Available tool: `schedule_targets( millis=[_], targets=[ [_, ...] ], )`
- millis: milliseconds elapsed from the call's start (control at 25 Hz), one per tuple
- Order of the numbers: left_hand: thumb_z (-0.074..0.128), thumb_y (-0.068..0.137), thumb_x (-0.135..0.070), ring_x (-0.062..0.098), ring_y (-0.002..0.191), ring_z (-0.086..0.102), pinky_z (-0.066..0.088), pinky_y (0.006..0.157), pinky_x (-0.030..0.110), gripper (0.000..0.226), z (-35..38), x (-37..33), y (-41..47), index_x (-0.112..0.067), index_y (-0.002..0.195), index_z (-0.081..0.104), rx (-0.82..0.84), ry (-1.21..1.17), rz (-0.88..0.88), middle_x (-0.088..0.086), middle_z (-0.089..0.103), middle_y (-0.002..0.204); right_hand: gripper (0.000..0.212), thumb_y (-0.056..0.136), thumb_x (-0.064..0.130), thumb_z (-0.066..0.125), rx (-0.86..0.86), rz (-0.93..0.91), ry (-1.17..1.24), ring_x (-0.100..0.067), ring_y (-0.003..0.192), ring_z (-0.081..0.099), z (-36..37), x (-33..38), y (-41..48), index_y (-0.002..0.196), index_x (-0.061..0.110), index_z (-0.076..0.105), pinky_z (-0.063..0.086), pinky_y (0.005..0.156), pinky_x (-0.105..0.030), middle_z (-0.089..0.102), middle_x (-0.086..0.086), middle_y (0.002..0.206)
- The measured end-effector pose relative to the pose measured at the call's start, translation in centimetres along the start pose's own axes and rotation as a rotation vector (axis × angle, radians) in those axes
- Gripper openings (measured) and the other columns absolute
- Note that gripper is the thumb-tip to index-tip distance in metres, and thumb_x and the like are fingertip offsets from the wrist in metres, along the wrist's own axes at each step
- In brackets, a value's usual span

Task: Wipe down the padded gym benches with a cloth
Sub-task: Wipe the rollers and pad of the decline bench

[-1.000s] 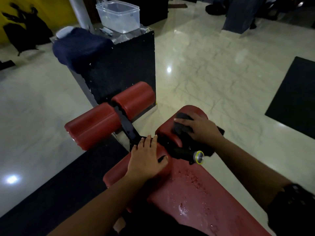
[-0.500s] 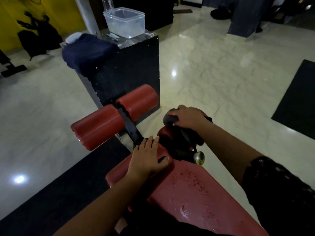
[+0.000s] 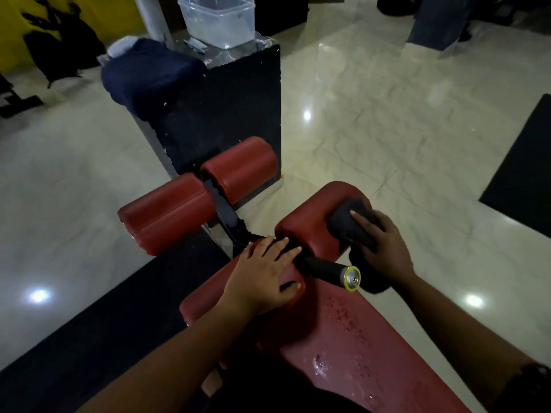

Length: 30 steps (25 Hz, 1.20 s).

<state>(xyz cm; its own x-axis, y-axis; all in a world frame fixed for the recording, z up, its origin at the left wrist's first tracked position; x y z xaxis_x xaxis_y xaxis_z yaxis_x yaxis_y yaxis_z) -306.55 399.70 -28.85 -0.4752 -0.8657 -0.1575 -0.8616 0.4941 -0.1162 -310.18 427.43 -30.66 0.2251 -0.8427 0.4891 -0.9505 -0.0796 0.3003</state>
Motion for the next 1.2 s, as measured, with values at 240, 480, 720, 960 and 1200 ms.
schedule_targets(
  millis=[240, 480, 720, 960, 1200],
  targets=[
    [0.038, 0.09, -0.072, 0.023, 0.152, 0.003, 0.015, 0.12, 0.054, 0.076, -0.5, -0.3, -0.1, -0.043, 0.154, 0.009, 0.024, 0.069, -0.006, -0.005, 0.005, 0.165, 0.055, 0.087, 0.053, 0.06, 0.44, -0.172, -0.508, -0.032, 0.111, 0.052, 0.2, 6.2, 12.8, 0.138, 0.045, 0.045, 0.048, 0.084, -0.04, 0.048, 0.001, 0.132],
    [0.035, 0.087, -0.078, 0.02, 0.152, 0.0, 0.014, 0.119, 0.056, 0.086, -1.2, -0.2, -0.1, -0.048, 0.15, -0.016, 0.064, 0.009, -0.013, -0.009, 0.005, 0.165, 0.048, 0.087, 0.053, 0.058, 0.395, 0.002, -0.507, -0.033, 0.112, 0.052, 2.1, 7.3, 14.8, 0.133, 0.04, 0.051, 0.045, 0.087, -0.043, 0.051, -0.003, 0.123],
    [0.032, 0.08, -0.083, 0.029, 0.152, 0.004, 0.01, 0.116, 0.063, 0.104, -0.5, -4.1, -0.5, -0.023, 0.157, -0.005, -0.227, 0.21, 0.494, 0.002, -0.005, 0.165, 0.061, 0.087, 0.029, 0.065, 0.094, 0.121, -0.146, -0.041, 0.107, 0.052, 0.3, 2.8, 6.1, 0.144, 0.036, 0.043, 0.051, 0.081, -0.043, 0.043, -0.012, 0.138],
    [0.059, 0.087, -0.053, 0.021, 0.15, 0.02, 0.023, 0.119, 0.051, 0.07, -2.1, -8.4, 2.9, -0.035, 0.148, 0.03, -0.301, -0.082, 0.759, -0.001, 0.027, 0.159, 0.071, 0.083, 0.018, 0.072, -0.048, 0.224, 0.067, -0.038, 0.119, 0.05, 1.6, -0.3, -3.6, 0.146, 0.032, 0.041, 0.048, 0.086, -0.042, 0.042, -0.015, 0.143],
    [0.064, 0.09, -0.035, 0.026, 0.147, 0.029, 0.035, 0.112, 0.049, 0.074, -0.5, -6.5, 3.7, -0.037, 0.15, 0.02, -0.467, -0.115, 0.752, 0.004, 0.027, 0.159, 0.065, 0.084, 0.019, 0.066, -0.087, 0.275, -0.02, -0.036, 0.108, 0.054, 0.0, -0.2, 2.1, 0.144, 0.034, 0.045, 0.051, 0.078, -0.04, 0.049, -0.009, 0.135]
  ],
)
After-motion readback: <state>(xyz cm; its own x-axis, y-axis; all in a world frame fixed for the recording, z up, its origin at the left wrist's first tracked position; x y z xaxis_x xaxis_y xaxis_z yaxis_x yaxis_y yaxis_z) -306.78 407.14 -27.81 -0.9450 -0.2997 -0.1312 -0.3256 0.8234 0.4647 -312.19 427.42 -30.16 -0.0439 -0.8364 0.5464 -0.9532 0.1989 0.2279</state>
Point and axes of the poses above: each hand's wrist, its own y-axis towards the middle knuckle, its own z-axis out of the palm, x = y × z, the point moved 3 cm from there along y, towards the middle knuckle
